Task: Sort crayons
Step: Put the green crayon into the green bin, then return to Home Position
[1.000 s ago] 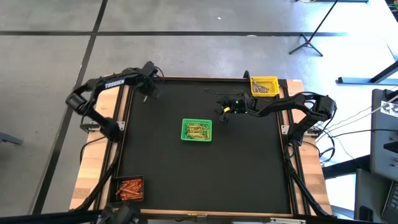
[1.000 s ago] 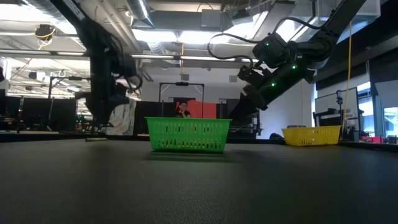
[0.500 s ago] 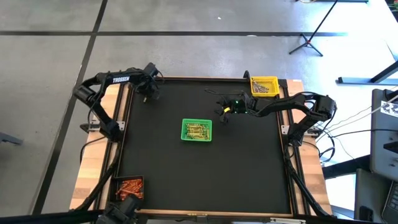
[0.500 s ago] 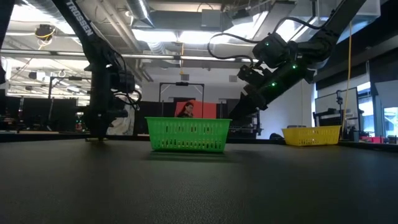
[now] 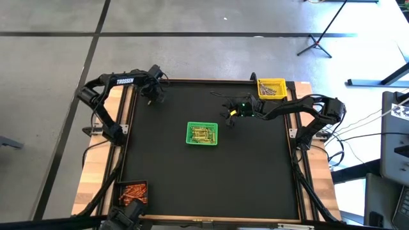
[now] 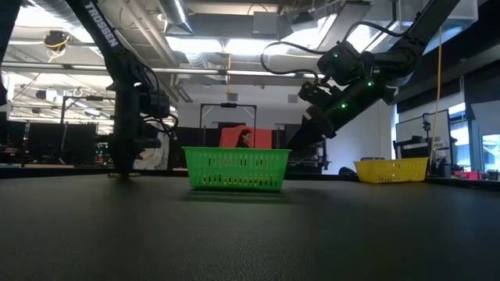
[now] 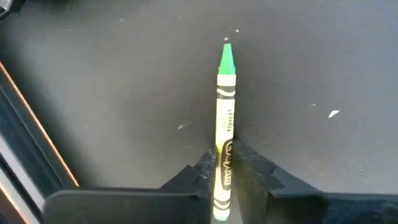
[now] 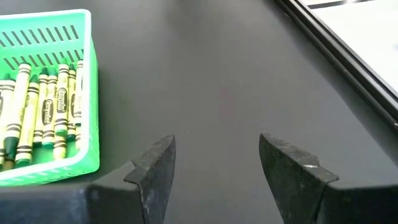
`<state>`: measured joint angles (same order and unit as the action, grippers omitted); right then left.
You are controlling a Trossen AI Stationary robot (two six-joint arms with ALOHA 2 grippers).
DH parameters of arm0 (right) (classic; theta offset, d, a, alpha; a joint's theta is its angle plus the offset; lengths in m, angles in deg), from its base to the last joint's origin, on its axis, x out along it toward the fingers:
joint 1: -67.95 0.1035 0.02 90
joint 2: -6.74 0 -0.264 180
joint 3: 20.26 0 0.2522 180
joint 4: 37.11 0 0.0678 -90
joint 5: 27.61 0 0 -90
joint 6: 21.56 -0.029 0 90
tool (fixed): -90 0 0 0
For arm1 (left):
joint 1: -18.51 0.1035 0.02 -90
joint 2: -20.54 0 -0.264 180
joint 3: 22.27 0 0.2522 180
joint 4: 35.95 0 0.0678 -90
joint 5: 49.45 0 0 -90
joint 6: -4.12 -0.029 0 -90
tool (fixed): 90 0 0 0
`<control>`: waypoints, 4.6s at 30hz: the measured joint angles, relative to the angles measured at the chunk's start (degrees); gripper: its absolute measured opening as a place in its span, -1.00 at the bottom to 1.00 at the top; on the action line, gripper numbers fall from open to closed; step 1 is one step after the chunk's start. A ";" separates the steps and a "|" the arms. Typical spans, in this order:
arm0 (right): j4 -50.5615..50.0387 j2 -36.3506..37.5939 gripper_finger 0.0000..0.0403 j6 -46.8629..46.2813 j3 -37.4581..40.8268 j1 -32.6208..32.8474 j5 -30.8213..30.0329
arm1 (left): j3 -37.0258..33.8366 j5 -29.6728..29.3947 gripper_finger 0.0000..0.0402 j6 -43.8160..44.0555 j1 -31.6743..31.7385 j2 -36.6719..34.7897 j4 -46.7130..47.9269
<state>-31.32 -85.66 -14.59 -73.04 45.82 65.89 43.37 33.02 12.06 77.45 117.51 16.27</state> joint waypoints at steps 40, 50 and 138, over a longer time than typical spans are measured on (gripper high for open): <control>1.44 0.00 0.15 -3.93 0.00 3.35 5.66 | -0.13 10.84 -0.92 -13.11 -51.06 -6.76 -29.11; 1.10 0.40 0.14 -3.72 -0.01 4.92 3.55 | -0.13 7.27 -0.61 -12.83 -50.64 -5.13 -28.95; -17.90 86.12 -0.99 -12.98 38.60 16.87 -8.38 | -48.59 7.74 -0.92 -7.02 -50.88 -96.60 -31.41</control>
<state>-49.22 0.46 -27.58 -34.44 62.69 57.50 -5.22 40.76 5.04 26.57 20.90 -15.14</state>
